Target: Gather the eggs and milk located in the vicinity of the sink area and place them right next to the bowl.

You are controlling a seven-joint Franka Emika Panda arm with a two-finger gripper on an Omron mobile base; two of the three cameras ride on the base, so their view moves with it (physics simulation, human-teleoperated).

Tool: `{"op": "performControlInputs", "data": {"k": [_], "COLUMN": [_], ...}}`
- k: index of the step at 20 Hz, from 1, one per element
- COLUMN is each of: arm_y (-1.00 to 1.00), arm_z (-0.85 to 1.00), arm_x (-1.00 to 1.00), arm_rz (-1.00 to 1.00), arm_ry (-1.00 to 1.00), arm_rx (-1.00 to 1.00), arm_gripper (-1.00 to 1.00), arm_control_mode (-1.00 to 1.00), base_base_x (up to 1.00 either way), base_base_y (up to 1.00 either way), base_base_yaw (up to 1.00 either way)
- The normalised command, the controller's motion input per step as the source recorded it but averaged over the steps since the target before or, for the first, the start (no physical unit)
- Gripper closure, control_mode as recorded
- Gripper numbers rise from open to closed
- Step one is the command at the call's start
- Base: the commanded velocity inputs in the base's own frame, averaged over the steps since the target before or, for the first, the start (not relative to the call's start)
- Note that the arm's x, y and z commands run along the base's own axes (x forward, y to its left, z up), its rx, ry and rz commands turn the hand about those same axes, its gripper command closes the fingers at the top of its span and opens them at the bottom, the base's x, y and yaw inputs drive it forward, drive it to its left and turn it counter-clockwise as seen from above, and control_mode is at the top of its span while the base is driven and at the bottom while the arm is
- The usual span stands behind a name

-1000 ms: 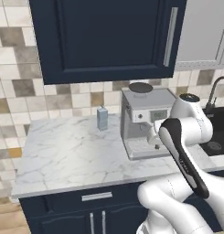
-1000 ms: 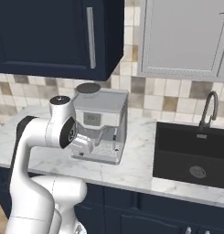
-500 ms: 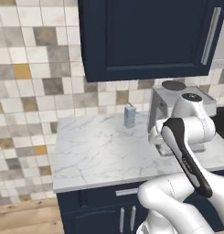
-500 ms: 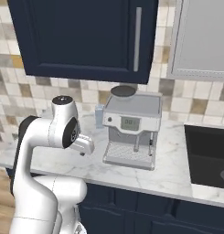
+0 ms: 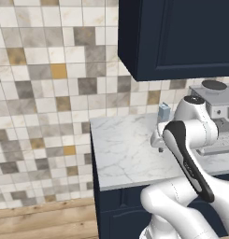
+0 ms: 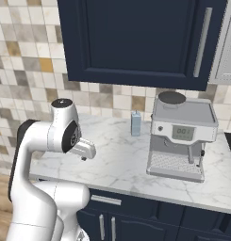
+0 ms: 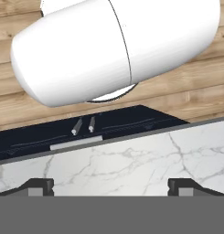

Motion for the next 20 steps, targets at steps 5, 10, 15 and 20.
{"op": "performControlInputs", "data": {"k": [5, 10, 15, 20], "arm_y": [0.00, -0.07, -0.06, -0.14], "arm_z": [0.00, 0.07, 0.16, 0.18], "arm_x": [0.00, 0.01, 0.22, 0.19], "arm_rz": [0.00, 0.00, 0.01, -0.03], "arm_ry": [0.00, -0.12, -0.19, -0.02], "arm_rx": [0.00, 0.00, -0.04, -0.14], "arm_gripper": [-1.00, -1.00, -1.00, -1.00], "arm_control_mode": [-1.00, -1.00, -1.00, -1.00], "base_base_x": [0.00, 0.00, 0.00, 0.00], "base_base_y": [0.00, 0.00, 0.00, 0.00], "base_base_yaw": [0.00, 0.00, 0.00, 0.00]}}
